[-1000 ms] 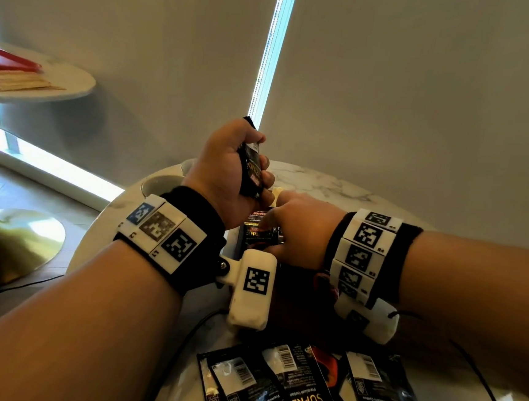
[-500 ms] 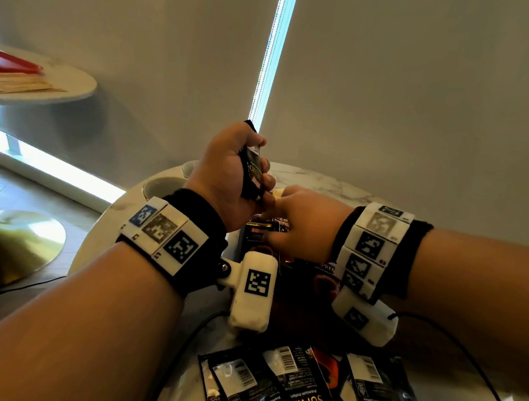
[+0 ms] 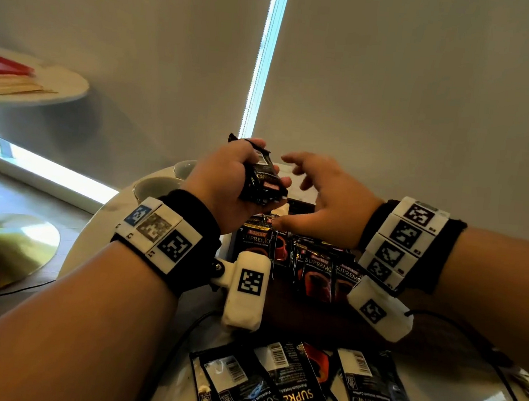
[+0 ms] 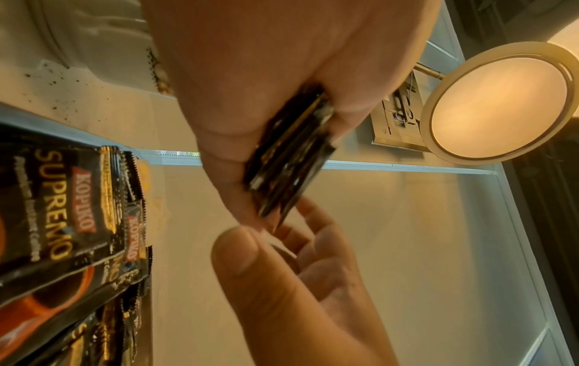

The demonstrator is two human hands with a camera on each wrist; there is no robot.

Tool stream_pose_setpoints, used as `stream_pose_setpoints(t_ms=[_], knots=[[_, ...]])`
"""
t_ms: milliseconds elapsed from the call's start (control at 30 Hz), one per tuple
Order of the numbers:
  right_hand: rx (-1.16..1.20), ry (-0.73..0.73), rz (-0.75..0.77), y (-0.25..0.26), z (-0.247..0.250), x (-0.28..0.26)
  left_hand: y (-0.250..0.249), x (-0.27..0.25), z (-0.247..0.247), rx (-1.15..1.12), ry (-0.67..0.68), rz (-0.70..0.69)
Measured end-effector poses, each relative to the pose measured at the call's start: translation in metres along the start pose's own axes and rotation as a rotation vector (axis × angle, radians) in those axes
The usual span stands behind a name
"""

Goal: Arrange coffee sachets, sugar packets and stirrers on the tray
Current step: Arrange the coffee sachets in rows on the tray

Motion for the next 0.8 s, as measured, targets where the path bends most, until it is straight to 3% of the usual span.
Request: stream_pose_setpoints(t_ms=[133, 333, 467, 600, 800], knots=[[-0.056, -0.052, 0.131, 0.007, 0.0, -0.001, 0.003, 0.001, 0.001, 0.066, 0.006, 0.032], [-0.071, -0.212, 0.19, 0.005, 0.008, 0.001, 0.009, 0.002, 0.0, 0.133, -0.009, 0.093], [0.019, -0.366, 0.12, -0.003, 0.02, 0.001, 0.007, 0.002, 0.003, 0.162, -0.074, 0.072], [0.068, -0.31, 0.066, -0.006, 0.016, 0.001, 0.003, -0.001, -0.001, 0.222, -0.001, -0.033], [0.066, -0.311, 0.083, 0.002, 0.016, 0.002, 0.006, -0.001, -0.008, 0.229, 0.064, -0.063]])
Point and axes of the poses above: each hand's wrist, its own x-axis towards the middle knuckle, its own z-axis out of the back of the hand, y = z × x, the point moved 5 cm from there along x, towards the middle knuckle, and after that the axes turned 10 degrees about z, right-handed, at the moved point
